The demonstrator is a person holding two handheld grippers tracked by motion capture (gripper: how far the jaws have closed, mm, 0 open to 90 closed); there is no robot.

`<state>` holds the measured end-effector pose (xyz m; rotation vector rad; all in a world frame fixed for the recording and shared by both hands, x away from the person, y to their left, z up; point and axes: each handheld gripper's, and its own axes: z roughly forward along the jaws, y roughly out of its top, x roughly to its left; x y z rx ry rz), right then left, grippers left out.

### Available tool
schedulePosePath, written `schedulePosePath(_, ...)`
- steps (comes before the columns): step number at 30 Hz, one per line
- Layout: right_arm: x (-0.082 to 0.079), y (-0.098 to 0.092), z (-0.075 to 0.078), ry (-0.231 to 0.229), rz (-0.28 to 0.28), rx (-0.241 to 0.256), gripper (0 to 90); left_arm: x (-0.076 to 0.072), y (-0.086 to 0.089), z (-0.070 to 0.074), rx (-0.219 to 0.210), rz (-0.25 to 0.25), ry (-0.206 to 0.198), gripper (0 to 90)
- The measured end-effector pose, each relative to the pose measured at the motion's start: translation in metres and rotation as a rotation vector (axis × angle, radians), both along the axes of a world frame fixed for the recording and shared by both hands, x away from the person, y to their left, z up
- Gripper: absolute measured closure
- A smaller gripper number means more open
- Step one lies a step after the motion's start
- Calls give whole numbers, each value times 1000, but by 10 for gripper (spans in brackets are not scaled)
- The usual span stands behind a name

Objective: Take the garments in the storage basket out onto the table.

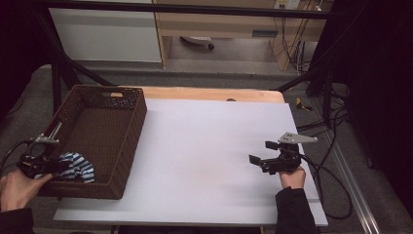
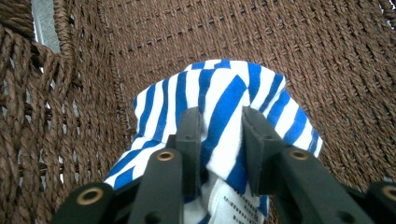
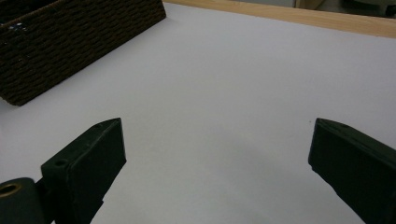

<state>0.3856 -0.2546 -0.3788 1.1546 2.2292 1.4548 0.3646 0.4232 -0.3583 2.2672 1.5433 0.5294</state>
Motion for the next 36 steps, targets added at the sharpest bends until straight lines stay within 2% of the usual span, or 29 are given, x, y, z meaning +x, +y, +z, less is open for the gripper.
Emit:
schedulePosePath(11,0,-1,1,-1,0,2,44,-2,2,1,-27,-11,-15,762)
schedulePosePath(21,0,0,0,-1,0,2,44,-5,4,10,-72,0,-77,768)
schedulePosePath(25,0,0,0,-1,0,2,44,-6,2,15,-78,-6,-98,768)
schedulePosePath(36,0,-1,0,-1,0,3,44,-9,-6,26,-104,-32,-130,768)
